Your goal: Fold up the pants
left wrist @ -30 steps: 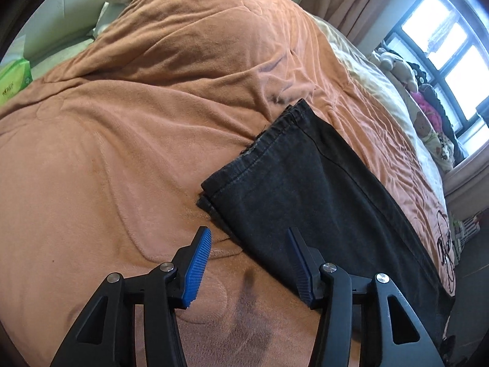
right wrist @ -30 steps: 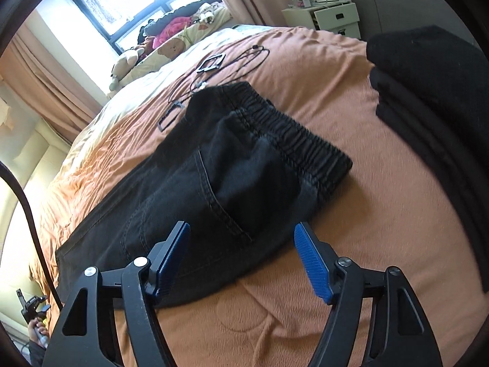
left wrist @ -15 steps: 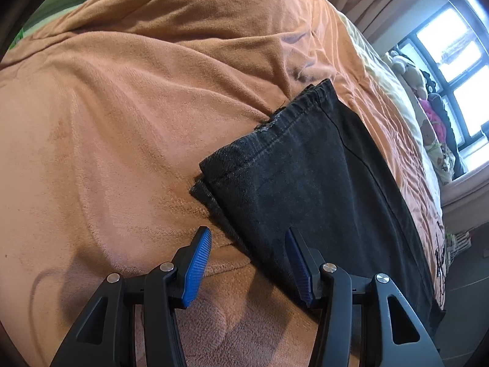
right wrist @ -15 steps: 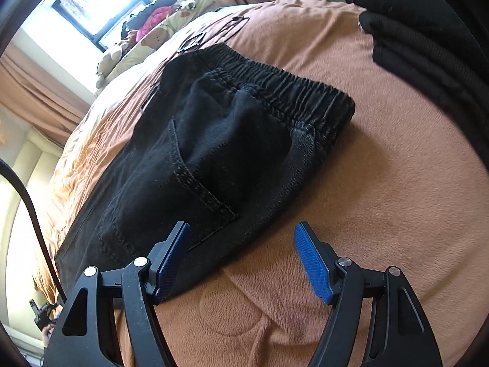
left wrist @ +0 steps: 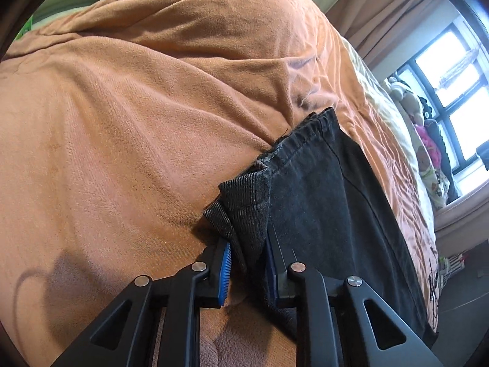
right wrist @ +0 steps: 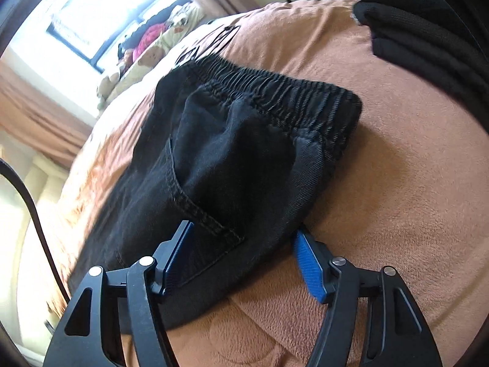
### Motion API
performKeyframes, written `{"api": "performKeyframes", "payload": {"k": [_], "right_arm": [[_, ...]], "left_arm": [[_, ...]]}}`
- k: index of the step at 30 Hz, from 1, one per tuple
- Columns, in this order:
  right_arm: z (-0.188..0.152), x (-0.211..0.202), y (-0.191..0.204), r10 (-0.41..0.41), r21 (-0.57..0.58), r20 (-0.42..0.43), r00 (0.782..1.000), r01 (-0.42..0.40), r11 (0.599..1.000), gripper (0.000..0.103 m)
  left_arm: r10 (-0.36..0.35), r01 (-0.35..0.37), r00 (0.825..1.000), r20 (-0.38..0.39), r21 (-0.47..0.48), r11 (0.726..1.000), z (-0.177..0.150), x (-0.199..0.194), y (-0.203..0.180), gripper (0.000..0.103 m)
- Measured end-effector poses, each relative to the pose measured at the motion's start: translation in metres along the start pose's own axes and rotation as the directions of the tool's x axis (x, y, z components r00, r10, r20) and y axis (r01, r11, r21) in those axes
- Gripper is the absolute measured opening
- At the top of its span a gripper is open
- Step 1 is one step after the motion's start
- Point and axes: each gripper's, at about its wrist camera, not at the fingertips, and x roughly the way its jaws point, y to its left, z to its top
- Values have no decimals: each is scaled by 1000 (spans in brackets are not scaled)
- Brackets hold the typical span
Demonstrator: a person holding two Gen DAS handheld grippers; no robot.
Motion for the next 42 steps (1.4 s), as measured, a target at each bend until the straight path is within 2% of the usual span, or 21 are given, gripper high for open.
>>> {"api": "performKeyframes", "payload": {"k": [9,11,13,15,16,23,30,37,42], "right_arm": [[2,11,-11,31,29,24,999,-32,999,63],[4,14,-13,34,40,36,999,-35,999,53],[5,15,-16,32,57,41,999,-34,998,23],[6,12,-17,43,67,55,998,-47,997,5],[6,8,-14,41,57,67,997,-45,997,2],[7,-39,7,111,10,154,982,-114,993,0],[-3,-74,16,160,-19,158,974,-159,987,0],[-5,-95,4,184,-26,129,974,-182,983,0],[-7,-109,-8,197,-30,106,975,-195,980,0]], "left_arm": [[24,-24,1000,4,8,1000,-3,11,-5,20],[32,-32,999,6,6,999,-1,12,-6,11],[39,-40,999,20,16,999,0,8,-9,7],[41,-42,998,44,28,999,3,2,-14,5],[35,-37,998,55,29,999,6,-1,-16,5],[-16,8,992,126,61,998,23,-40,-43,5],[-37,24,986,165,80,996,32,-80,-59,5],[-33,21,982,187,67,998,25,-123,-46,4],[-16,7,981,196,49,999,16,-154,-20,5]]}}
